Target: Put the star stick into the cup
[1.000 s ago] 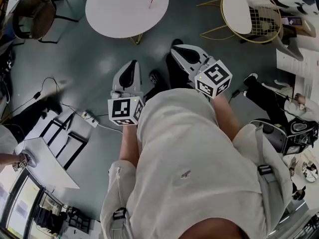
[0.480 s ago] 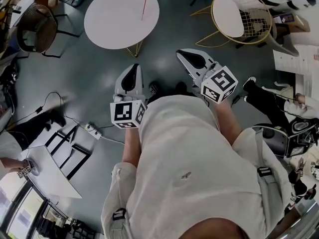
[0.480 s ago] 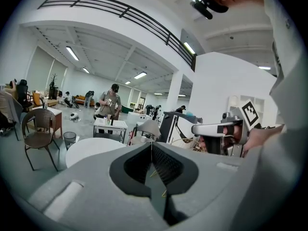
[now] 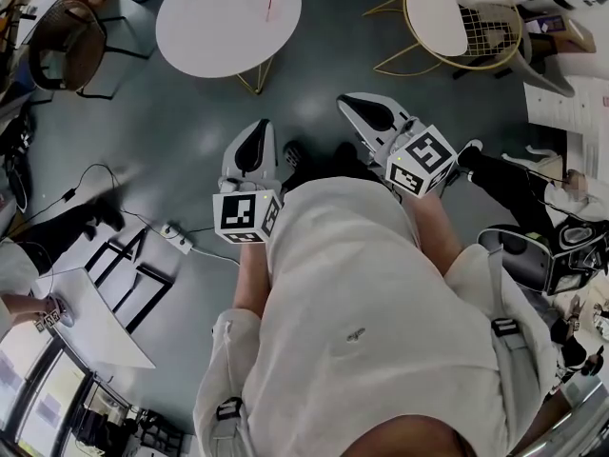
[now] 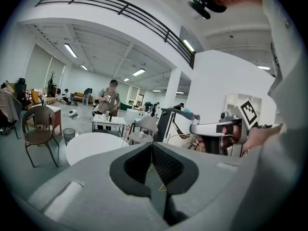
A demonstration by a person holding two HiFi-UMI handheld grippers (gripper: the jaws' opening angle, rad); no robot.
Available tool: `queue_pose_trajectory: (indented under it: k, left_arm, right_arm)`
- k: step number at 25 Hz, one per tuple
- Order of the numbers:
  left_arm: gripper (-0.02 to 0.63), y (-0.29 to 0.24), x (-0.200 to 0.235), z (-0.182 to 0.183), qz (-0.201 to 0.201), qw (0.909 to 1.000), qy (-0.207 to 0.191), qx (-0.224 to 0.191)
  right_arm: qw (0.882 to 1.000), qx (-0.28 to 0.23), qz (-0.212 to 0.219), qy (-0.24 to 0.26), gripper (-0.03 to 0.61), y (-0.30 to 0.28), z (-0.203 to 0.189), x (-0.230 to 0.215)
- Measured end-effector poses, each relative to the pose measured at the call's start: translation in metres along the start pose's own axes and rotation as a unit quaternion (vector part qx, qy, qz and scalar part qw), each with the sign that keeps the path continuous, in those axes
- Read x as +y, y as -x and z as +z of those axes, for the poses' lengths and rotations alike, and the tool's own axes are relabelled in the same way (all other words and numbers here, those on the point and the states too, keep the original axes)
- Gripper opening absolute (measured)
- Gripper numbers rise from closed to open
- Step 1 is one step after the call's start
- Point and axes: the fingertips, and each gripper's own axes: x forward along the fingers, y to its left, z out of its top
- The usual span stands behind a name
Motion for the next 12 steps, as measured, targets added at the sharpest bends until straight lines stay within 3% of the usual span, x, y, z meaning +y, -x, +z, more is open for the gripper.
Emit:
queue_pose_trajectory:
  k: [12]
  left_arm:
    - [0.012, 0.017, 0.013, -0.003, 0.001, 1.0, -0.005, 0.0]
  right_arm:
    - [1.0, 0.0, -0.005, 0.003, 0.006, -0.008, -0.005, 0.014]
